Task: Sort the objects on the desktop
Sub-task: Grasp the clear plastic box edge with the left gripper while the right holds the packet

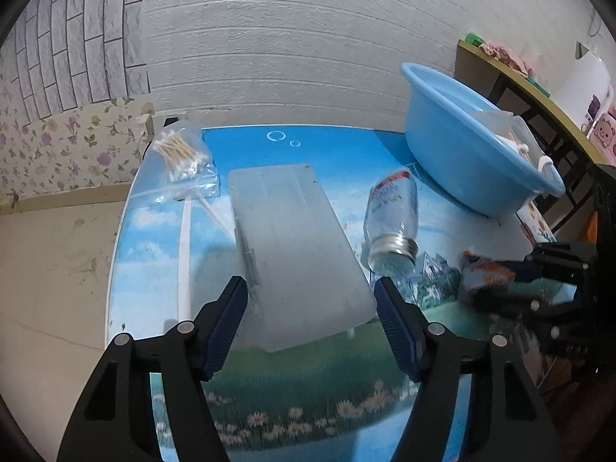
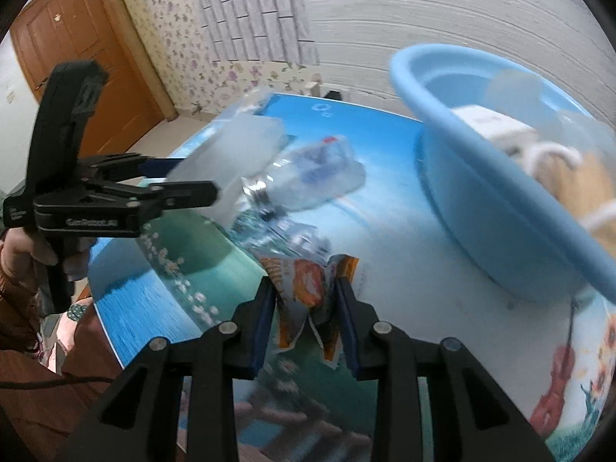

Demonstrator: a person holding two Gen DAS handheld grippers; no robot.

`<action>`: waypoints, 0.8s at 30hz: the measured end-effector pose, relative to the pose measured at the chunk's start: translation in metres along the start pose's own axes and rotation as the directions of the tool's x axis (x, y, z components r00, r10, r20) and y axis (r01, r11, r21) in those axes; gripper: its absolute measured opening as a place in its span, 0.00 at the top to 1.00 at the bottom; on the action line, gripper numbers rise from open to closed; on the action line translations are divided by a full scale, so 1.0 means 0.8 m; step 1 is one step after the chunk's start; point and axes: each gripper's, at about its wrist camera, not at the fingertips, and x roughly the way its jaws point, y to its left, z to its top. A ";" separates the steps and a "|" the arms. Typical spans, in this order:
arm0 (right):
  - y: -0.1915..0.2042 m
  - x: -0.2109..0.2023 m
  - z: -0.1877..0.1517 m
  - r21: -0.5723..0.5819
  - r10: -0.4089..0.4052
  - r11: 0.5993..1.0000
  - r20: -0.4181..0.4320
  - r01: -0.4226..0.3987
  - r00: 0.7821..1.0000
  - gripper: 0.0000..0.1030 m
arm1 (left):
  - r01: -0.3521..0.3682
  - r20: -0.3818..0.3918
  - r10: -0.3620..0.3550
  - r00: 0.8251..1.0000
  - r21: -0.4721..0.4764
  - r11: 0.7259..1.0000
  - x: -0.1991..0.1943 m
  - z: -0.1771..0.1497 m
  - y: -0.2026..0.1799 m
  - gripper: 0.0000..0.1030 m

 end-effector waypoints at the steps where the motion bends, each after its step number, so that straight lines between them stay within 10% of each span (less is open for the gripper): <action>1: -0.004 -0.004 -0.004 0.011 -0.014 1.000 0.001 0.014 1.000 0.70 | -0.003 -0.002 0.003 1.000 0.001 1.000 -0.003 -0.003 -0.001 0.34; 24: -0.035 -0.041 -0.042 0.179 -0.178 0.969 0.015 0.172 0.984 0.70 | -0.064 -0.060 0.065 0.996 0.030 0.998 -0.048 -0.066 -0.060 0.35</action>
